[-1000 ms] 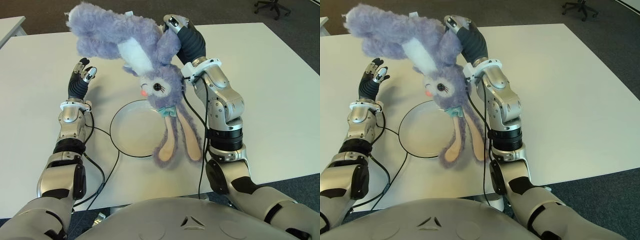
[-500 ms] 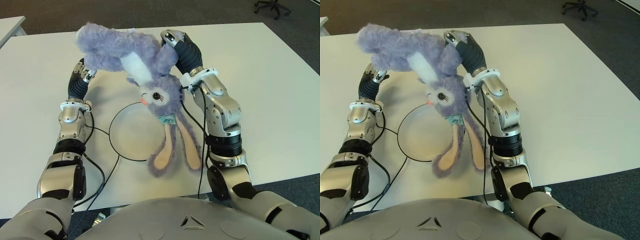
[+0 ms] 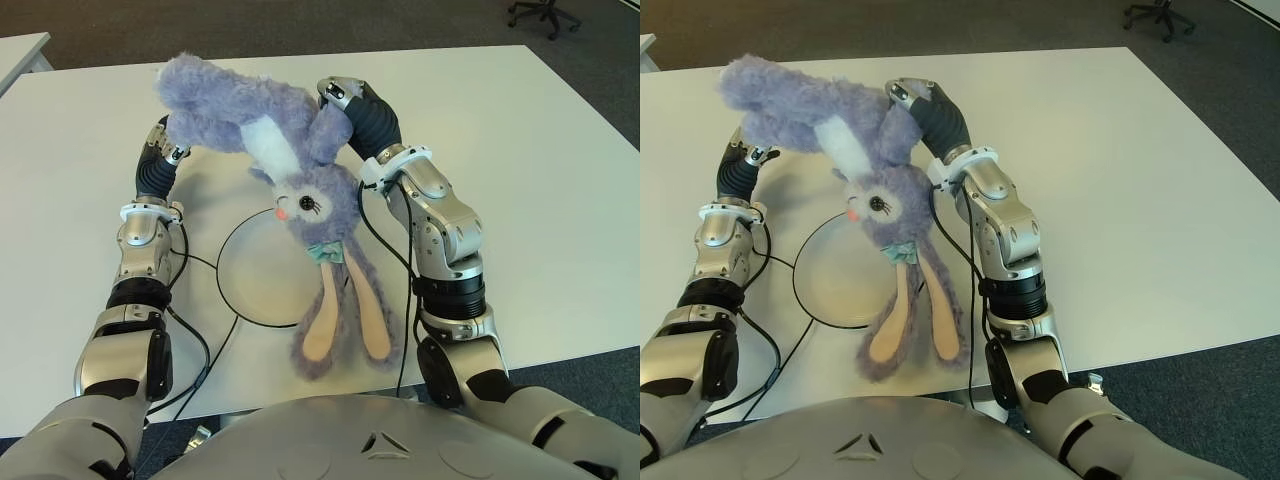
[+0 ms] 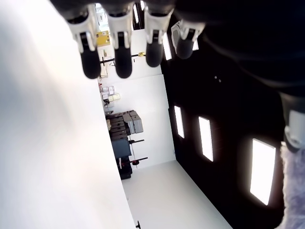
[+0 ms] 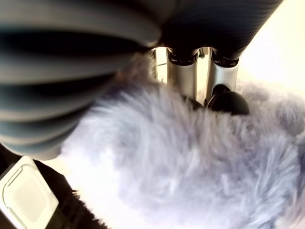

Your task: Put the doll into the plate.

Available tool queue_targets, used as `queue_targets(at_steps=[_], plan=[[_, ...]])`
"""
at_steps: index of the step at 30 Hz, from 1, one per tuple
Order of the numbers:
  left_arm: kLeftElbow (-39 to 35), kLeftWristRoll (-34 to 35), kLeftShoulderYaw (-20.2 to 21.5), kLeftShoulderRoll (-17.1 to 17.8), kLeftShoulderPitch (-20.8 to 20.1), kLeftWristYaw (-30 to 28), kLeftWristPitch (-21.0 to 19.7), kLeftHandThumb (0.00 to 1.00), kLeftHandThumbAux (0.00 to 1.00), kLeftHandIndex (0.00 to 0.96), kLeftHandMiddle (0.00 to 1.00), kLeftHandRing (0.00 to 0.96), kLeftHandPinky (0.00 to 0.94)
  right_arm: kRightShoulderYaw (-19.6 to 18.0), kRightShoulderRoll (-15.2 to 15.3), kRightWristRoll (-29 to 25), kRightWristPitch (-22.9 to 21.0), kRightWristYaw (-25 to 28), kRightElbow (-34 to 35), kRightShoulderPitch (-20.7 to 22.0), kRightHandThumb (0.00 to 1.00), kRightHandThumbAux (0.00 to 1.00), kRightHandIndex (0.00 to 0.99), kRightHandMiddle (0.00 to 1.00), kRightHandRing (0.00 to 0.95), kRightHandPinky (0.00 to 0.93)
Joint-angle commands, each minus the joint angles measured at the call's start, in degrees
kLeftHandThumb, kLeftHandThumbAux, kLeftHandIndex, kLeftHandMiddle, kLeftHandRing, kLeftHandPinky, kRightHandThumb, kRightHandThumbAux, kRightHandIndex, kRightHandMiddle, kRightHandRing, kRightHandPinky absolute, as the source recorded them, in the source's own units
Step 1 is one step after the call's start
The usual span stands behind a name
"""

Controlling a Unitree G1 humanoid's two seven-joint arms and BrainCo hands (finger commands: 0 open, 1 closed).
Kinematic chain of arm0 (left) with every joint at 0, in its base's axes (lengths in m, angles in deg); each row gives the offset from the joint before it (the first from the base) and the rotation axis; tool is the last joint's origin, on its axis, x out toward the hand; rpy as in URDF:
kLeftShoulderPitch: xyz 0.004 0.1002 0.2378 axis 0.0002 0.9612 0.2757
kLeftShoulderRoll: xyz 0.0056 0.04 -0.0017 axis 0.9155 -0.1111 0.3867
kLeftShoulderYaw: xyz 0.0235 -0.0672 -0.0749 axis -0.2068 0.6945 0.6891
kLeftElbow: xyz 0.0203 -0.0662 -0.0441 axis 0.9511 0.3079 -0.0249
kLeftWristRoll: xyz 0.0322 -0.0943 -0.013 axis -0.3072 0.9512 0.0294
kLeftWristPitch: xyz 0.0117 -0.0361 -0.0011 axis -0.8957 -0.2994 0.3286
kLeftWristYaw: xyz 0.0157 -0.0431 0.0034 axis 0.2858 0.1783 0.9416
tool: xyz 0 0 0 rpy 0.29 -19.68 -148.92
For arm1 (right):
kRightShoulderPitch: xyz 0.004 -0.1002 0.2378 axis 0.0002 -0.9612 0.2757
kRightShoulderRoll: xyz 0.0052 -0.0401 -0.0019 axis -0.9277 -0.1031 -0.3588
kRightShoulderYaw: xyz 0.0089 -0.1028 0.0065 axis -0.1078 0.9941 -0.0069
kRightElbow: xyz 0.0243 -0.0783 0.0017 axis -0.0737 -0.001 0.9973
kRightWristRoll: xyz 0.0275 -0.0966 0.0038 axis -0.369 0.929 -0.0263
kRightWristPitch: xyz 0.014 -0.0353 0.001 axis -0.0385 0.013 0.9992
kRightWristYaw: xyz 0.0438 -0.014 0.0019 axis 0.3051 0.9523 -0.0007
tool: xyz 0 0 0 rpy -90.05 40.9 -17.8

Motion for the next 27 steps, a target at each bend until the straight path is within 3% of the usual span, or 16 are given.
queue_targets(at_steps=[1,11,27], plan=[[3.8,-0.4,-0.7,-4.3,5.3,0.6,-0.8,0.0,0.429,0.0,0.101,0.132,0.175,0.4,0.1,-0.4,-1.4,1.0,0.9,-1.4,0.694,0.724,0.434,0.816,0.847,0.838],[3.5,-0.5,-0.8,-4.4,5.2,0.8,-1.5,0.0,0.434,0.0,0.103,0.14,0.201,1.7,0.7,-0.2,-1.3,2.3,4.5,-4.9,0.699,0.722,0.435,0.81,0.843,0.85],[3.3,-0.2,-0.6,-4.6,4.9,0.6,-2.5,0.0,0.431,0.0,0.106,0.144,0.197,1.8,1.5,-0.6,-1.6,3.4,6.4,-6.4,0.699,0.723,0.429,0.818,0.862,0.862]])
